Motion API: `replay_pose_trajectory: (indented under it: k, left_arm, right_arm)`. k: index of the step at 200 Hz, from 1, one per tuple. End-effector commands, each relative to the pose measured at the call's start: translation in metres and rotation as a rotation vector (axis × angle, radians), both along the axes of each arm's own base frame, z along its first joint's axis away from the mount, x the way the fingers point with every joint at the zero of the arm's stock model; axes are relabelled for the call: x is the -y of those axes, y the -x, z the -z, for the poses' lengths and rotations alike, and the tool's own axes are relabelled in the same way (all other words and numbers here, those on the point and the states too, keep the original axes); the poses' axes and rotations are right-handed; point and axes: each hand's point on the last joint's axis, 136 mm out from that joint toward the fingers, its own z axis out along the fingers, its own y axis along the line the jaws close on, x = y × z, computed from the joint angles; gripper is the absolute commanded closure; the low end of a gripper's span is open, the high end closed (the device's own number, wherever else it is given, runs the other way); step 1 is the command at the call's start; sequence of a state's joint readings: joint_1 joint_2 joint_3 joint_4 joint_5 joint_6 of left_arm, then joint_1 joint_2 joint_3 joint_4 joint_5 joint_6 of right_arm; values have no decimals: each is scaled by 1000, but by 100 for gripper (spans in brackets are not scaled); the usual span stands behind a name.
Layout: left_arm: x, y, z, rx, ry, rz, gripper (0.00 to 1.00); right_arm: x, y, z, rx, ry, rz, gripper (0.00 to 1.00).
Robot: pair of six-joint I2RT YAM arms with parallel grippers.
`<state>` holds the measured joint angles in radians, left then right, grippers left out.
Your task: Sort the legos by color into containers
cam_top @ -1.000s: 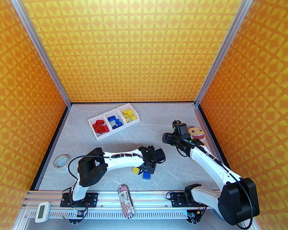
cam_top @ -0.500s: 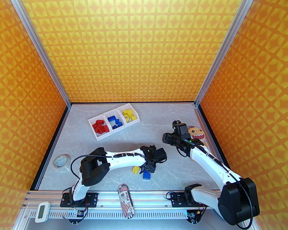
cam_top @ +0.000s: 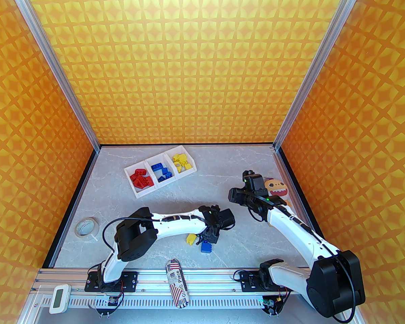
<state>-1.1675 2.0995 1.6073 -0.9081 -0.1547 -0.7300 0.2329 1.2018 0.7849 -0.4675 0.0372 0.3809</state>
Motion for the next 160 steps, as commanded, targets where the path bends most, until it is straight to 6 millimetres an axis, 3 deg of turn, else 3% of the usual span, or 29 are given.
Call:
replay_pose_trajectory:
  k: [1,50,79,118,160]
  left_arm:
    - [-6,-36,-24,85,-1,0,74]
    - [-33,-106,-63,193,19,-61,74]
    - [-73,-160,-87,277,-1,-126,74]
    - [-116,-215,-115,371,9,-184,71]
    - [-167,-277,-134,435,3,-281,72]
  right_arm:
    - [4,6,1,-4,10,-6,37]
    - [-1,8,-4,10,-28,-16,38]
    - [-4,12,-1,-11,-38,-34,39]
    - [-15,23,8,-35,-52,-73,42]
    - [-45,39,20,-62,-72,-139,44]
